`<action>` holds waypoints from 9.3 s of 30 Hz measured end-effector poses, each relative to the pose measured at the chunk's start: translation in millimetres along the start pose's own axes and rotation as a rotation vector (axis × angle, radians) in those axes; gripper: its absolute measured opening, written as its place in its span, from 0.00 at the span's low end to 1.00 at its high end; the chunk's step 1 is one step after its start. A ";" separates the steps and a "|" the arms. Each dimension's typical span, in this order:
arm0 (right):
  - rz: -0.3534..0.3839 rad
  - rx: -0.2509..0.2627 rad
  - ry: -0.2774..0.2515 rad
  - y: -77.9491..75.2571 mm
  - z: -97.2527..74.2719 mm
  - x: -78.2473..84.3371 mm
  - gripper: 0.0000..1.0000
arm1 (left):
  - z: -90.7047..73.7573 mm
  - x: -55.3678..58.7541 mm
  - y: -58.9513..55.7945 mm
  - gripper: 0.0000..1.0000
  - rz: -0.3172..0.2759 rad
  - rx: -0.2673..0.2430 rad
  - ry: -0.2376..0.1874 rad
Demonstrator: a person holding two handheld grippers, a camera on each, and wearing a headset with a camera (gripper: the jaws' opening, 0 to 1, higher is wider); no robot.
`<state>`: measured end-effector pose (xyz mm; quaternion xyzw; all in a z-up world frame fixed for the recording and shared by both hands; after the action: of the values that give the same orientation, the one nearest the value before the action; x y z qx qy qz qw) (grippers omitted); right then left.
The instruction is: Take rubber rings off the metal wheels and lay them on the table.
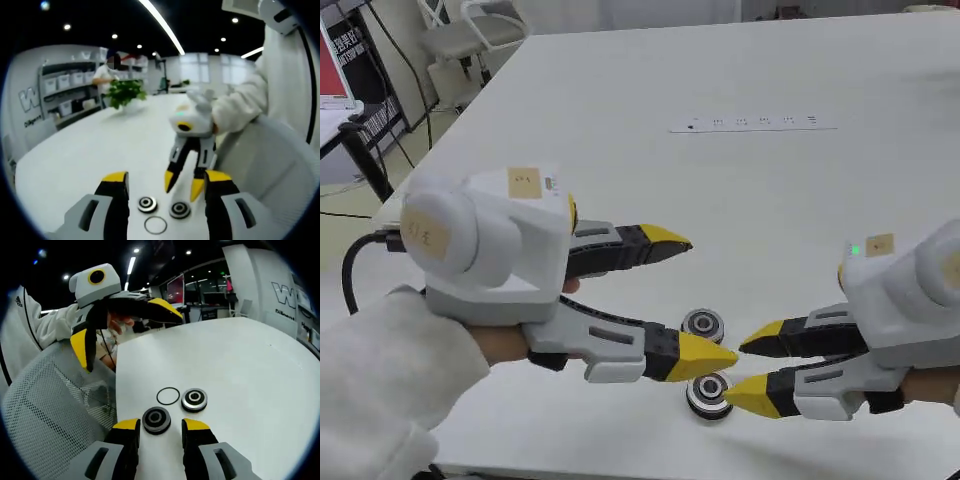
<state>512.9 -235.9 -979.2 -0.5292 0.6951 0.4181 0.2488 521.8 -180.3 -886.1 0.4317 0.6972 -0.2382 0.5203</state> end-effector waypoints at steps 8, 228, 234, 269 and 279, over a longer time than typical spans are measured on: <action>-0.001 -0.015 0.051 -1.4 9.4 12.5 0.30 | 11.6 28.2 -3.8 0.47 -0.032 -0.011 0.054; 0.490 0.034 -0.331 -7.3 -42.6 -39.9 0.00 | -113.9 64.7 -1.5 0.69 -0.157 -0.366 0.211; 0.497 0.039 -0.342 -8.7 -46.0 -40.1 0.00 | -112.9 65.1 -4.0 0.72 -0.189 -0.356 0.196; 0.487 -0.014 -0.235 24.3 19.7 -77.4 0.00 | -109.2 64.0 -14.8 0.79 -0.195 -0.260 0.179; 0.480 0.004 -0.188 16.9 37.6 -74.3 0.00 | -108.8 63.5 -15.7 0.79 -0.195 -0.252 0.176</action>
<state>516.8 -163.5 -935.1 -0.3074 0.7755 0.5112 0.2070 446.4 -80.9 -909.5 0.3126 0.8029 -0.1598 0.4818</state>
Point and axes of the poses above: the centre of the closed fingertips' face, and the gripper's own axes: z roughly forward along the fingers, y roughly to its left, x roughly out of its underside, the point moved 3 cm from there along -z, roughly backward along the fingers, and after that the axes turned 10 degrees about -x, right-handed, at the moved point
